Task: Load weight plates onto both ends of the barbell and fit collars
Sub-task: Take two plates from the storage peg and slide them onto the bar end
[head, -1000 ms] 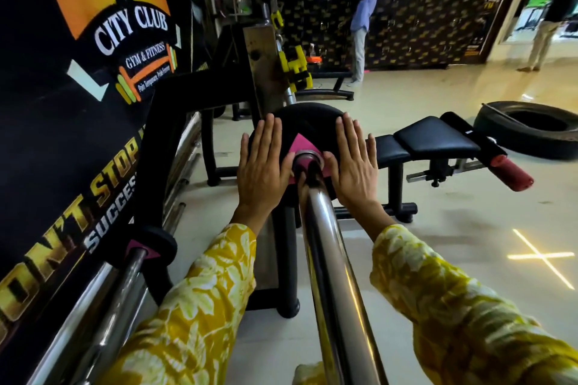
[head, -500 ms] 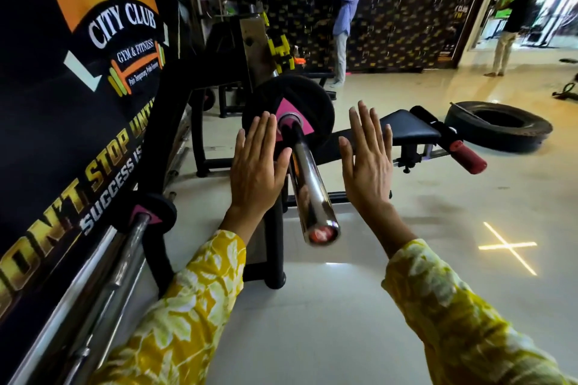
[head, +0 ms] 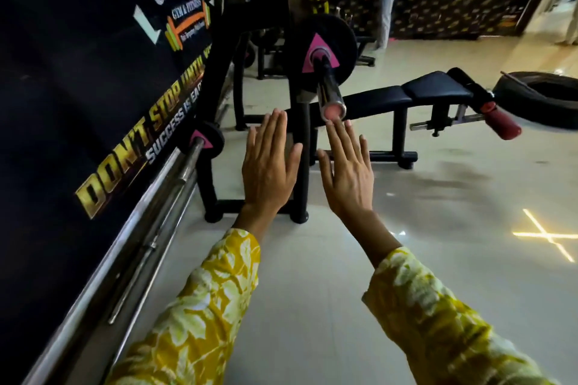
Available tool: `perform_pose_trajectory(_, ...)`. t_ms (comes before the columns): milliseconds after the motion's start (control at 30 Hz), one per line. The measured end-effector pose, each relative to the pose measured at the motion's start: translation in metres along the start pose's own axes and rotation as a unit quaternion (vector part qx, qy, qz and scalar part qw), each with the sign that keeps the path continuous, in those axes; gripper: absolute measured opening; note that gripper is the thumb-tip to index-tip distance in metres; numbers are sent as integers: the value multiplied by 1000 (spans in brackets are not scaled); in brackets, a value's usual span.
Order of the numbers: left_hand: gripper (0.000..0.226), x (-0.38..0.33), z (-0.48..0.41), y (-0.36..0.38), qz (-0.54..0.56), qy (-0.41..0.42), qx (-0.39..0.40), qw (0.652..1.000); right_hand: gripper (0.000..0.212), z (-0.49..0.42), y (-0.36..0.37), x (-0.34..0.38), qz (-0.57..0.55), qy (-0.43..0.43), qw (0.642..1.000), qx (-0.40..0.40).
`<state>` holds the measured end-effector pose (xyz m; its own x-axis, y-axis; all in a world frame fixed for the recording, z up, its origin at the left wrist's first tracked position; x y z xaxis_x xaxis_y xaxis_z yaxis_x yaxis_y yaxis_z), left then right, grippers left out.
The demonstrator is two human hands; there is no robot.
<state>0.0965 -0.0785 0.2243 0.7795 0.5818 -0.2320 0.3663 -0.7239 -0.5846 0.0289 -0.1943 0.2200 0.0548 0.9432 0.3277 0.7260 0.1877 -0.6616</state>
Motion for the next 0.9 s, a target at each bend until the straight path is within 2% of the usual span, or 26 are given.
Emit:
perform_pose_trajectory(133,54,16,34,-26,5,-30,-2,1000,53,30,14,34,-20,-3,999,34)
perform_pose_trajectory(300,53,63,68,-36,-5,-63,32,997,54,47,61,67,-47,-4,994,99)
perform_pose_trajectory(533,50,194,103,-28,-23,-119,109,987,58,44,180,125,-75,9,978,194)
perform_pose_trajectory(700,59,299,122,-12,-32,-159,181,970,63,34,269,161,-69,20,963,259)
perform_pose_trajectory(900,57,396,111,18,-24,-201,234,951,72,-4,354,179,-54,35,948,313)
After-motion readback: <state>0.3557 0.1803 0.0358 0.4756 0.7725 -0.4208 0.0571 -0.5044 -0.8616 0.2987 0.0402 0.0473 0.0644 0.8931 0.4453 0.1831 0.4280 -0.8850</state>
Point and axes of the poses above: each hand's wrist, its own z-axis away from the middle knuckle, its own y-axis out of the palm, x = y × z, the point moved 3 cm from there along -z, towards the middle knuckle, and after that the axes turned 4 degrees about x, right-handed, at the moved point
